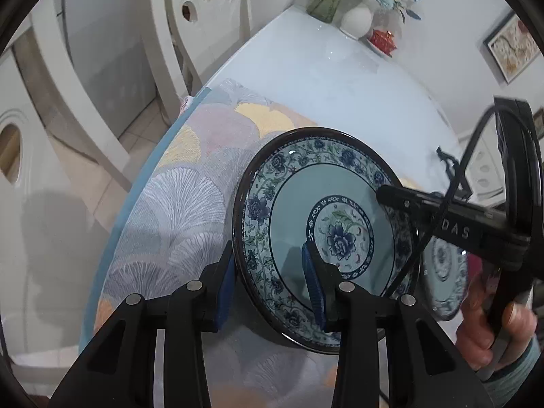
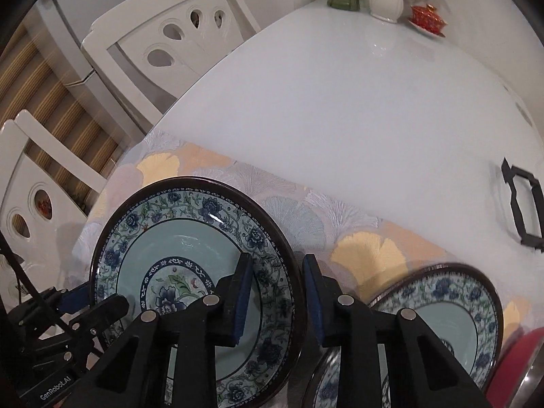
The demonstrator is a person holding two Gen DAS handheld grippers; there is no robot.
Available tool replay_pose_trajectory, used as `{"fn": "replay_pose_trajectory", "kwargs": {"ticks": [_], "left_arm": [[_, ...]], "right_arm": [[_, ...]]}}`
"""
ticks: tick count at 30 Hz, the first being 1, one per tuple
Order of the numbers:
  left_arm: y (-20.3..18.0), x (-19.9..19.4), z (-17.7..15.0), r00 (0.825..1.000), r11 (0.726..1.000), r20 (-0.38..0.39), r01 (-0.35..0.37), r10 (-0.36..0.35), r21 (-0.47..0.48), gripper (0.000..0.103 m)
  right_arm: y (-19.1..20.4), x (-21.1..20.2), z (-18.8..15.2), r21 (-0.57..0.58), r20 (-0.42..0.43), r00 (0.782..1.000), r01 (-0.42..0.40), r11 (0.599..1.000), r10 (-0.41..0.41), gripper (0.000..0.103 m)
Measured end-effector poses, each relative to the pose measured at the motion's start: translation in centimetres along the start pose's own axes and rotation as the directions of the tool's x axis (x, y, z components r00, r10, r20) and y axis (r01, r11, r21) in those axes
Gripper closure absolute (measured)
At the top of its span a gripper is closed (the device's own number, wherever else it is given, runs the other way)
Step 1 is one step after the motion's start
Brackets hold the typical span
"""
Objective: Organize plates and bowls
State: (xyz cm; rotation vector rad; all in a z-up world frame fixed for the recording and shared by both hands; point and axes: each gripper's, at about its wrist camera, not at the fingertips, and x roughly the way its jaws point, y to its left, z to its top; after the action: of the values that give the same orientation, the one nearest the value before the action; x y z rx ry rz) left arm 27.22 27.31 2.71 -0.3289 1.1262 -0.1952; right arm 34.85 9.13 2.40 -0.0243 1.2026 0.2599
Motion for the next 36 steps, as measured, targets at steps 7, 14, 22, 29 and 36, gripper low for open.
{"fn": "replay_pose_trajectory", "kwargs": {"ticks": [7, 14, 22, 29, 36], "left_arm": [[-0.8, -4.2, -0.6, 0.999, 1.000, 0.037, 0.016, -0.015, -0.015, 0.069], [-2.9, -9.5, -3.1, 0.996, 0.999, 0.079, 0.033, -0.035, 0.027, 0.069], [-4.8, -14.1, -8.2, 0.995, 0.998, 0.088, 0.050, -0.053, 0.039, 0.069], [-5.3, -16.9, -13.0, 0.996, 0.998, 0.078, 0.029, -0.033, 0.053, 0.069], [-4.5, -18.2, -18.0, 0.999, 1.000, 0.040, -0.005, 0.004, 0.025, 0.069]], "right_arm": [[1.0, -4.8, -1.7, 0.026, 0.019, 1.000, 0.018, 0.999, -0.018, 0.074], [0.4, -10.2, -5.9, 0.139, 0.003, 0.999, -0.046, 0.989, 0.046, 0.074], [1.6, -17.6, -12.5, 0.163, 0.050, 0.999, -0.024, 0.986, 0.016, 0.074], [2.5, -20.7, -18.9, 0.198, 0.026, 0.998, -0.053, 0.979, 0.049, 0.074], [3.4, -20.5, -24.3, 0.198, -0.037, 0.997, -0.061, 0.978, 0.069, 0.073]]}}
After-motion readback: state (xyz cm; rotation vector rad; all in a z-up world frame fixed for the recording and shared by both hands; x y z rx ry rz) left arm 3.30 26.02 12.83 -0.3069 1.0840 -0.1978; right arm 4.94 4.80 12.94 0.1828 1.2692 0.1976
